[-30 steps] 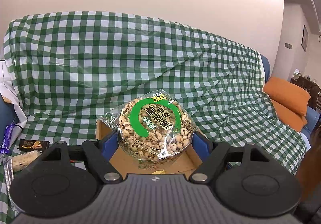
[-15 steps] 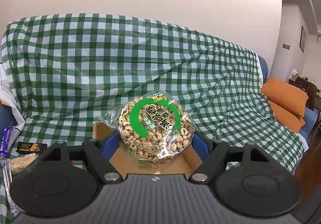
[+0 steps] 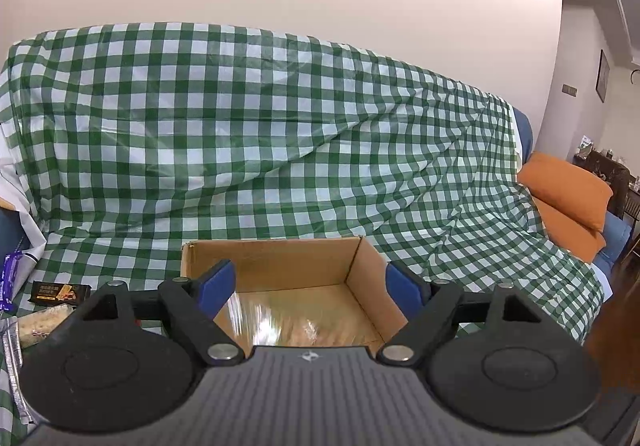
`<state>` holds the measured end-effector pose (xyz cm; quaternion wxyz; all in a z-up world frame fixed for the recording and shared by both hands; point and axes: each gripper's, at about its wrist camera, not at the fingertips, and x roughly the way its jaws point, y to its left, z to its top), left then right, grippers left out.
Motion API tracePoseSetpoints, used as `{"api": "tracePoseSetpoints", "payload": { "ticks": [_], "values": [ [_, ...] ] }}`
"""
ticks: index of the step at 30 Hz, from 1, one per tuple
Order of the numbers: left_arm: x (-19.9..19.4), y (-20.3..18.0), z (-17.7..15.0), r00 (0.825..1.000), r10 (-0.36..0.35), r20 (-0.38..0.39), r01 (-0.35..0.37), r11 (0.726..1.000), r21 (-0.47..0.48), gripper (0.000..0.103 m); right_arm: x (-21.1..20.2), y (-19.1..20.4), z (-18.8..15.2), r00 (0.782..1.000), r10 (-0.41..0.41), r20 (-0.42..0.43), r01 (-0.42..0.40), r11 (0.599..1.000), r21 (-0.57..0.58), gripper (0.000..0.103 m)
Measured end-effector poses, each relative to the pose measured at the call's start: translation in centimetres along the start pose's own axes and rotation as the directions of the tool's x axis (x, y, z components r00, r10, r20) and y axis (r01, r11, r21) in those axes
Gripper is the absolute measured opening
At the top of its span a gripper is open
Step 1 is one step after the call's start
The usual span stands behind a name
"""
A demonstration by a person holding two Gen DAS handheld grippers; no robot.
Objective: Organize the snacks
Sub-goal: 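Open both tools over the box to drop the snack and peanut tub, then move both tools back to the pile and lower onto the cookie bag and silver stick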
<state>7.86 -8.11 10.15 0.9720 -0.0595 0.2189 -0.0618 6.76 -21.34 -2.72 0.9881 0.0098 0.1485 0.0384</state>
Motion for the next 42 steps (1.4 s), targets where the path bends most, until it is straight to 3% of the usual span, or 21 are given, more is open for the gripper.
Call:
{"api": "tracePoseSetpoints", "payload": {
  "ticks": [10,14,16,24,29,31,32,33,35,39,42],
  "values": [
    [-1.1,1.6,-1.3,1.000,0.006,0.010,-0.006,1.000,-0.014,0.085,0.0,0.2,-0.5,1.000,-0.003,-0.001,0.003,0.999,-0.032,0.046],
    [-1.9,3.5,-2.3,1.000,0.015,0.013,-0.015,1.000,-0.010,0.072,-0.3,0.6,-0.8,1.000,-0.003,-0.001,0.003,0.998,-0.056,0.047],
    [-2.2,5.1,-2.8,1.000,0.031,0.007,-0.031,0.999,-0.019,0.062,-0.3,0.8,-0.9,1.000,-0.002,-0.003,0.001,0.998,-0.067,0.047],
    [-2.6,13.6,-5.7,0.992,0.126,-0.003,-0.126,0.992,-0.008,0.043,-0.3,1.7,-1.5,1.000,-0.004,-0.006,0.003,0.994,-0.111,0.048],
    [-2.5,20.7,-9.7,0.976,0.218,-0.005,-0.218,0.976,-0.022,0.033,-0.4,2.5,-1.9,1.000,-0.004,-0.011,0.002,0.987,-0.159,0.048],
    [-2.6,23.6,-12.1,0.962,0.267,-0.056,-0.271,0.959,-0.081,0.027,-0.4,2.7,-2.1,1.000,-0.005,-0.010,0.003,0.985,-0.175,0.048],
    [-2.1,25.3,-12.6,0.941,0.306,-0.143,-0.327,0.932,-0.156,0.020,-0.4,2.8,-2.2,1.000,-0.003,-0.009,0.001,0.983,-0.183,0.048],
    [-2.1,26.7,-12.6,0.935,0.305,-0.179,-0.341,0.913,-0.224,0.018,-0.5,2.9,-2.2,1.000,-0.001,-0.006,0.000,0.982,-0.190,0.048],
    [-2.4,28.8,-12.6,0.940,0.295,-0.173,-0.336,0.889,-0.310,0.018,-0.7,3.2,-2.4,1.000,0.004,0.002,-0.003,0.979,-0.202,0.048],
    [-2.1,32.1,-13.3,0.927,0.286,-0.240,-0.368,0.814,-0.449,0.018,-0.6,4.2,-2.8,1.000,0.011,-0.006,-0.012,0.971,-0.238,0.048],
    [-1.8,33.2,-13.5,0.918,0.296,-0.264,-0.392,0.782,-0.484,0.018,-0.6,4.9,-3.0,1.000,0.030,-0.008,-0.031,0.965,-0.260,0.048]
  ]
}}
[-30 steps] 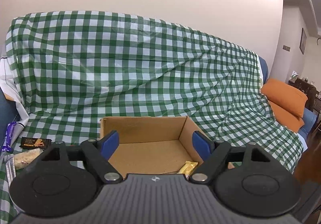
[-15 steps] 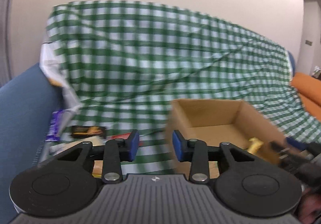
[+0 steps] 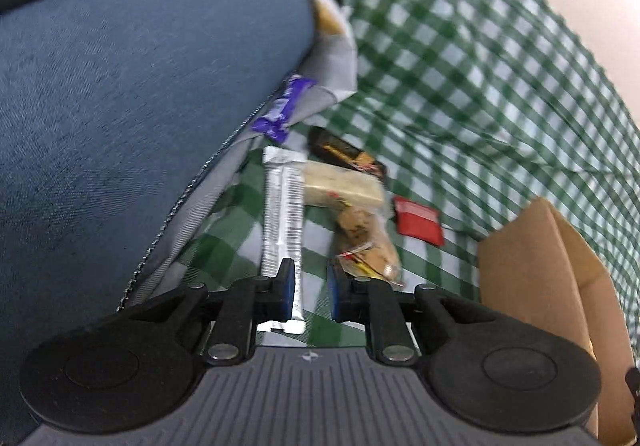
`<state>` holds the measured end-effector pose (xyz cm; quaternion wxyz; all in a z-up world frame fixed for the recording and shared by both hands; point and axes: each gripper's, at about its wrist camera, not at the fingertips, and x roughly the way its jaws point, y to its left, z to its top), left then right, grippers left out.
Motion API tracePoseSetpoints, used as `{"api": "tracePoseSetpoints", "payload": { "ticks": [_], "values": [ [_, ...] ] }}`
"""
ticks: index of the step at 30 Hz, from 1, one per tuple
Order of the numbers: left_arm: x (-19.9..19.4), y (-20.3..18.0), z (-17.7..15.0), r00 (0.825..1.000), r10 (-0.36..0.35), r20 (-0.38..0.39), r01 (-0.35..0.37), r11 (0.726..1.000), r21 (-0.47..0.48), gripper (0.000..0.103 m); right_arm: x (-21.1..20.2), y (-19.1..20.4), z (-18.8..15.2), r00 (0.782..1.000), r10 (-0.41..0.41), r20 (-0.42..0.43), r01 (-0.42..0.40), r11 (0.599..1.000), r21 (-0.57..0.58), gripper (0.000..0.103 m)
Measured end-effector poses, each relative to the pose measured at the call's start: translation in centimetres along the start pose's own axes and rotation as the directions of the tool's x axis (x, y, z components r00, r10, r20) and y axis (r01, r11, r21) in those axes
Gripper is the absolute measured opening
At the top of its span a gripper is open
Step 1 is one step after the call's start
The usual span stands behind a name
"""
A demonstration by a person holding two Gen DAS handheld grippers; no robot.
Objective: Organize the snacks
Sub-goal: 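Move both tools back to the pile and lower onto the cookie bag and silver stick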
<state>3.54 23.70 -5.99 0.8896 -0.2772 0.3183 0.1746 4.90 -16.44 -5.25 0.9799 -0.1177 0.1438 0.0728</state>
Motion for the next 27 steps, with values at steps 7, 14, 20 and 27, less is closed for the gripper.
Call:
{"api": "tracePoseSetpoints", "payload": {
  "ticks": [7,14,20,27],
  "values": [
    [1.7,-0.3,0.2,0.999,0.021,-0.030,-0.021,1.000,-0.010,0.020,-0.7,1.6,1.6,0.990,0.136,-0.044,-0.136,0.991,0.005,0.048],
    [4.8,-0.3,0.0,0.985,0.114,-0.126,-0.117,0.993,-0.017,0.029,0.7,6.7,7.5,0.911,0.394,-0.121,-0.377,0.916,0.139,0.071],
    [5.3,0.3,0.2,0.983,0.107,-0.151,-0.117,0.991,-0.061,0.041,4.3,12.9,10.9,0.825,0.526,-0.207,-0.490,0.848,0.199,0.078],
    [5.2,0.4,0.3,0.983,0.104,-0.152,-0.117,0.989,-0.085,0.036,11.4,20.5,9.6,0.737,0.535,-0.413,-0.483,0.844,0.232,0.085]
  ]
}}
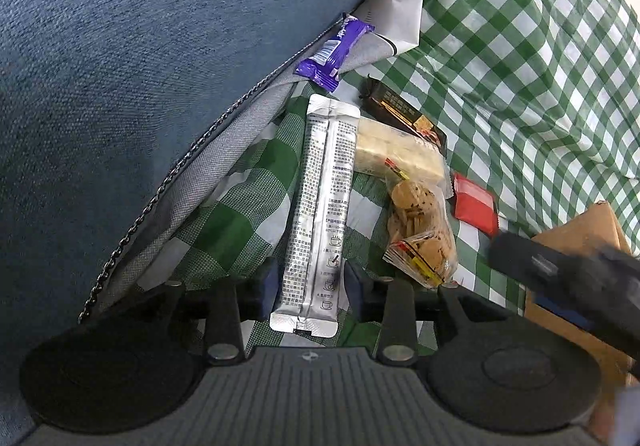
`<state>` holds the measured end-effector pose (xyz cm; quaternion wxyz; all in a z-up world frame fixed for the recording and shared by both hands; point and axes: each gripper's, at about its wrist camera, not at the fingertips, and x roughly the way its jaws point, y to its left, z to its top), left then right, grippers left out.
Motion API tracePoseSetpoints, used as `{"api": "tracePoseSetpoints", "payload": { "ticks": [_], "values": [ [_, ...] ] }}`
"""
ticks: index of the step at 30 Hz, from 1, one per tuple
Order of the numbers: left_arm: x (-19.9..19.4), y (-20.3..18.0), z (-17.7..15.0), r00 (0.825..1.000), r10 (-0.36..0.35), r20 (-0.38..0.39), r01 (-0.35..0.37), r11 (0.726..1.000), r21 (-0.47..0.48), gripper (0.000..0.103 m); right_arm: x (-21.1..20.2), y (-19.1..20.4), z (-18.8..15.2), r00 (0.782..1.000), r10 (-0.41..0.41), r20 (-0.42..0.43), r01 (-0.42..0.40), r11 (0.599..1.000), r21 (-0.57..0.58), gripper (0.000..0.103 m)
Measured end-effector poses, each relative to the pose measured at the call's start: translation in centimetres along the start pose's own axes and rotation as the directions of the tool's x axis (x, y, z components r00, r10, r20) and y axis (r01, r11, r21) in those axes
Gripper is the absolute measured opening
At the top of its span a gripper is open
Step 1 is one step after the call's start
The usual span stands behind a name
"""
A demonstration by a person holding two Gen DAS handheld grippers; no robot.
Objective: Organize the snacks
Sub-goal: 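Move both tools back to the pile and lower onto the cookie bag and silver stick, then grasp the cookie bag with the right tool while the left tool grasps the silver stick pack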
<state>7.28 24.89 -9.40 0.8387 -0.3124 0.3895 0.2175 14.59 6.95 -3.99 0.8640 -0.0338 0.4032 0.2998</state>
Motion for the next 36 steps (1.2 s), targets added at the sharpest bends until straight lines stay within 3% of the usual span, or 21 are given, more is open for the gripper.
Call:
{"api": "tracePoseSetpoints", "payload": {
  "ticks": [3,5,10,13,17,24,30,34,36],
  "values": [
    [-0.1,-0.1,0.0,1.000,0.007,0.000,-0.007,1.000,0.003,0.032,3.1,0.1,0.4,0.999,0.005,-0.046,-0.003,0.999,0.047,0.086],
    [-0.1,0.0,0.1,1.000,0.014,-0.002,-0.014,1.000,0.002,0.022,4.8,0.2,0.9,0.997,-0.002,-0.071,0.007,0.998,0.062,0.087],
    [-0.2,0.6,0.2,1.000,-0.006,-0.010,0.006,1.000,-0.029,0.019,8.3,0.2,1.0,0.990,-0.024,-0.139,0.033,0.998,0.061,0.084],
    [-0.2,0.7,0.3,1.000,-0.011,-0.012,0.011,0.999,-0.038,0.018,8.9,0.3,0.6,0.988,-0.005,-0.157,0.015,0.998,0.065,0.064],
    [-0.4,1.1,0.4,0.999,-0.028,-0.016,0.027,0.998,-0.061,0.017,7.2,0.6,0.1,0.993,-0.026,-0.116,0.026,1.000,-0.002,0.037],
    [-1.1,1.7,0.0,0.993,-0.111,-0.029,0.108,0.991,-0.085,0.005,1.0,-0.7,-2.6,0.994,-0.082,-0.069,0.077,0.994,-0.079,0.035],
    [-2.0,1.8,-0.7,0.990,-0.135,-0.025,0.133,0.988,-0.079,0.004,-4.7,0.0,-7.7,0.995,-0.082,-0.060,0.070,0.981,-0.181,0.035],
    [-2.3,1.4,-1.1,0.993,-0.114,-0.008,0.113,0.992,-0.057,0.005,-6.8,0.8,-11.3,0.997,-0.069,-0.045,0.055,0.963,-0.263,0.035],
    [-2.3,1.0,-1.1,0.994,-0.109,0.004,0.109,0.993,-0.038,0.010,-7.1,1.0,-13.1,0.996,-0.083,-0.034,0.069,0.948,-0.310,0.036]
  ]
}}
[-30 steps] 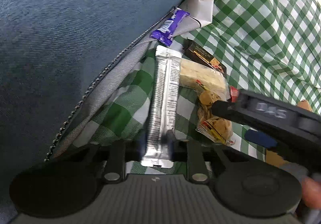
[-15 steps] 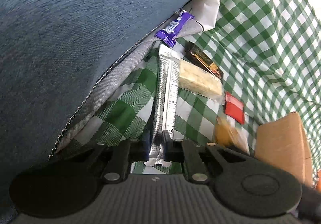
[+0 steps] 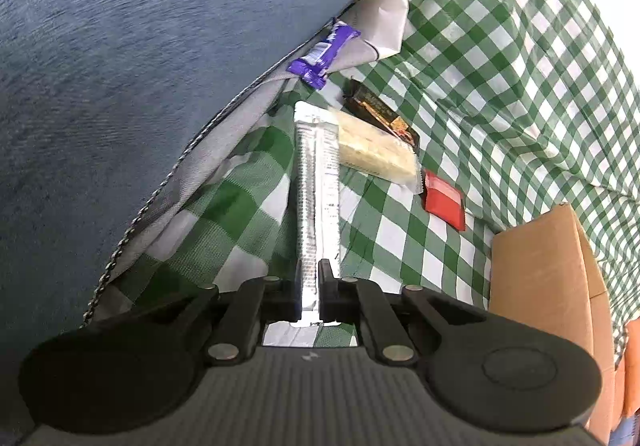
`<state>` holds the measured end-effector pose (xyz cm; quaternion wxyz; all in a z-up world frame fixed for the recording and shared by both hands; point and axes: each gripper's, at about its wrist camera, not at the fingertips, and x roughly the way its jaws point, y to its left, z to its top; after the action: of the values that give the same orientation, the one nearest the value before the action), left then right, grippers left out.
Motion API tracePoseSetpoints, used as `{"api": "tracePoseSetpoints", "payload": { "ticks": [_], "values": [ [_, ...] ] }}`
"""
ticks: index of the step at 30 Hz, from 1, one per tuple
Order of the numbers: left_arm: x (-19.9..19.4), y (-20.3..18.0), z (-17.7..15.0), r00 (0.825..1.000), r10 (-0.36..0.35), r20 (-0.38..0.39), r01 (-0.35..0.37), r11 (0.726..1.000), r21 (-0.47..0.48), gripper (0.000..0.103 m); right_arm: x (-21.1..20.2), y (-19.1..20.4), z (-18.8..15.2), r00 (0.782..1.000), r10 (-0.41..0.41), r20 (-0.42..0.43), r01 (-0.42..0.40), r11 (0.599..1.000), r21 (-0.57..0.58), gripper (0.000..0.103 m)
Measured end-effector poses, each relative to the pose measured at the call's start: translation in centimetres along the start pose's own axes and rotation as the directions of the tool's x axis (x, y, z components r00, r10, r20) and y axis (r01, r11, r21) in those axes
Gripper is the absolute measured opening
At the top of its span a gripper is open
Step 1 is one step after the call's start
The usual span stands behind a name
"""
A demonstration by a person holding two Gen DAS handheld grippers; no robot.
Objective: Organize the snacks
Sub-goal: 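Grasp the cookie bag with the right tool while the left tool grasps the silver stick pack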
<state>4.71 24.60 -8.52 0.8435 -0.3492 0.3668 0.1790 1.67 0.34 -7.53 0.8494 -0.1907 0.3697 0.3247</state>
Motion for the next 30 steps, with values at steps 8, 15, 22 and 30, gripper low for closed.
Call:
{"api": "tracePoseSetpoints", "payload": {
  "ticks": [8,15,22,30],
  "values": [
    [2.1,-3.1,0.1,0.993,0.091,0.072,-0.102,0.981,0.162,0.043,0.9,-0.7,-2.5,0.999,-0.041,0.001,0.041,0.999,0.013,0.039],
    [4.2,-4.8,-0.2,0.972,0.194,0.130,-0.222,0.941,0.254,0.044,1.7,-0.9,-2.7,1.000,0.013,-0.001,-0.013,1.000,0.000,0.058],
    [4.3,-5.3,-0.7,0.964,0.225,0.144,-0.259,0.915,0.308,0.031,2.8,-0.9,-2.6,1.000,0.018,-0.023,-0.018,1.000,0.004,0.059],
    [1.3,-4.5,-1.9,0.991,0.114,0.065,-0.128,0.952,0.278,0.028,2.7,-1.1,-3.0,1.000,-0.001,-0.001,0.001,1.000,-0.006,0.050]
  ]
}}
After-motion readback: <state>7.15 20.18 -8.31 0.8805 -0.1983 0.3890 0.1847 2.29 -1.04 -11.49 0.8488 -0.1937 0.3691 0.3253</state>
